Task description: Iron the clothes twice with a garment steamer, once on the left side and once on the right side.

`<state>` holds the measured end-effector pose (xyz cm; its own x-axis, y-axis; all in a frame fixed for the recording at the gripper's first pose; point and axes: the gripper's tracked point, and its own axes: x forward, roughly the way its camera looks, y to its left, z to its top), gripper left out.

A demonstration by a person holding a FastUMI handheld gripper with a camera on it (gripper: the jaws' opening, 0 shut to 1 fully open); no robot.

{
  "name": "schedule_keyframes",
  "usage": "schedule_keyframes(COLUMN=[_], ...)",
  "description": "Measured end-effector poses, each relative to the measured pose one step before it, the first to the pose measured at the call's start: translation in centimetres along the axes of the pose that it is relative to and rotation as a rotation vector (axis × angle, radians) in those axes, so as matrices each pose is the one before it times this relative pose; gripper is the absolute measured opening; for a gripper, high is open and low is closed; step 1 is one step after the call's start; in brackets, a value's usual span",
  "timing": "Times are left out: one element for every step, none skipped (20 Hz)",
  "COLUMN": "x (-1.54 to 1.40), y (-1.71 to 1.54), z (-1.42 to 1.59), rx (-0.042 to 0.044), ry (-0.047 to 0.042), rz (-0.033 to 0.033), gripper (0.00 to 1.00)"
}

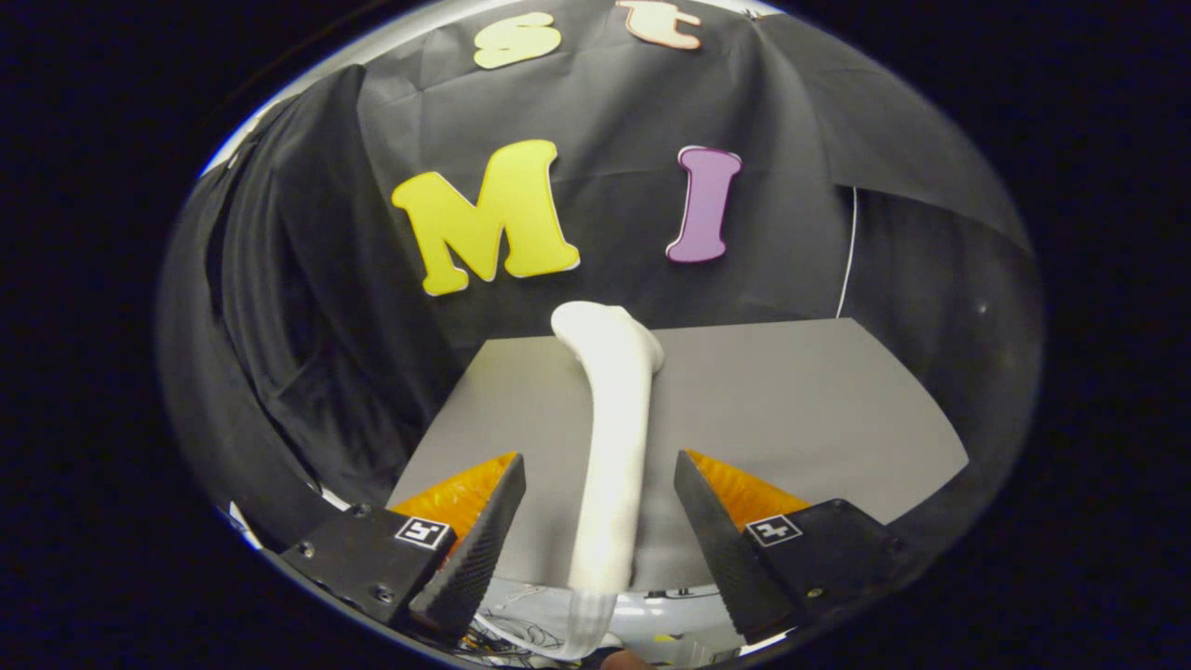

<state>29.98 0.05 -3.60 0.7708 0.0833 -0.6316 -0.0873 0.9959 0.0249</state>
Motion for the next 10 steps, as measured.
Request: schedule_keyframes(x=[0.961, 0.779, 0.735, 0.440, 0.385, 0.094, 0.137, -0.352, 0.009, 0.380], y=[-0.279, -0.179, -0.077, -0.197, -0.024, 0.144, -0.095, 0.088, 0.365, 0.301], z=[-0.025, -0.008, -0.054, -0.098, -0.505, -0.421, 0.338, -0.299, 0.203, -0.390], rx=[-0.00388, 0.00206, 0.00264, 0.00316, 0.00469, 0.00092, -0.00560, 0.00120, 0.00242, 0.00967], ry=[0.02755, 0.02574, 0.01749, 0.01755, 0.02438, 0.02014, -0.01872, 0.01275, -0.01560, 0.00497], rz=[-0.01233, -0.01296, -0.00705, -0.00712, -0.00198, 0.00055, -0.01832, 0.00528, -0.00525, -0.00020], gripper=[1.00, 0.97, 0.94, 0.91, 0.84, 0.80, 0.75, 0.69, 0.63, 0.58])
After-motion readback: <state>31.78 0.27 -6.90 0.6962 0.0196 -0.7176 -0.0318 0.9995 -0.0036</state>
